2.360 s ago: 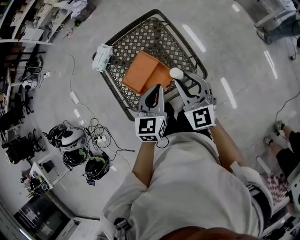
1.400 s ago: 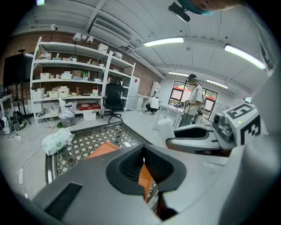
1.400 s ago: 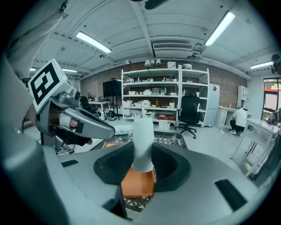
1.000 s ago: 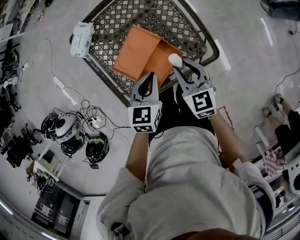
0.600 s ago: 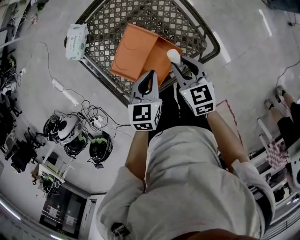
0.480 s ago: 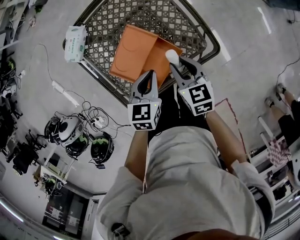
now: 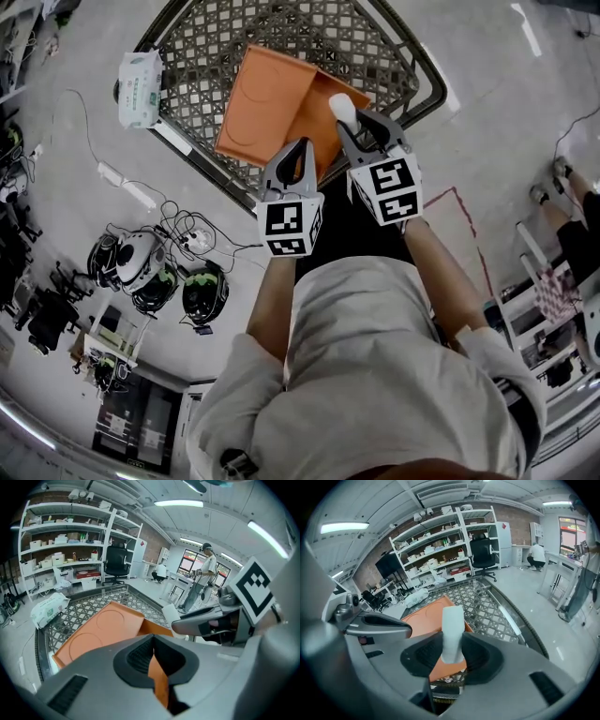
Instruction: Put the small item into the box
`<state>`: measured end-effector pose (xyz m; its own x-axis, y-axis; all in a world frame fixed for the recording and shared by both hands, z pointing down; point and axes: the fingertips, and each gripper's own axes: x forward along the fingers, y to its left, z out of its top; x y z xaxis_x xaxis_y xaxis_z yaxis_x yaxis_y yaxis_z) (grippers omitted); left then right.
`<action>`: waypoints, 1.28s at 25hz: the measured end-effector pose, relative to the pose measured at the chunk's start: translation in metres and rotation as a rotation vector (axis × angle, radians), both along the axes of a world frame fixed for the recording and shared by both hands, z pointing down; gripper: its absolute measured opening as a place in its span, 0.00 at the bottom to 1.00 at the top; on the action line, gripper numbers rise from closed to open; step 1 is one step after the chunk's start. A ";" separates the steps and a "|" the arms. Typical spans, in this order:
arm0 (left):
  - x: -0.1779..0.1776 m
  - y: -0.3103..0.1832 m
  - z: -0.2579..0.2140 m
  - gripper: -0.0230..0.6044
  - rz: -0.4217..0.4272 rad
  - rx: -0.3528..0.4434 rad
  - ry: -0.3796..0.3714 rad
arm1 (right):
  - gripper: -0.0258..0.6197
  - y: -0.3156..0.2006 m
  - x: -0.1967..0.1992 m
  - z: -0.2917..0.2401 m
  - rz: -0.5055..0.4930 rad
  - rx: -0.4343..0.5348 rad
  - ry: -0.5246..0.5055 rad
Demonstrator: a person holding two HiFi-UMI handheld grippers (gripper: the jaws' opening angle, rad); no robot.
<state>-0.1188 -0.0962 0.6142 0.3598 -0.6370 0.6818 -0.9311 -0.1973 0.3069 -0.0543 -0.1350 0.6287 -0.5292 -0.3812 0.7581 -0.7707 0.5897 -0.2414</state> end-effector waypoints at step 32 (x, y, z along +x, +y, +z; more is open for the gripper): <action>-0.017 0.015 0.049 0.05 -0.061 -0.106 0.047 | 0.23 0.001 -0.023 0.095 -0.120 -0.173 0.246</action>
<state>-0.1357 -0.0810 0.6630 0.3553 -0.5838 0.7300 -0.9246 -0.1049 0.3662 -0.0769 -0.1337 0.7239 -0.3555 -0.1813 0.9169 -0.7456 0.6465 -0.1613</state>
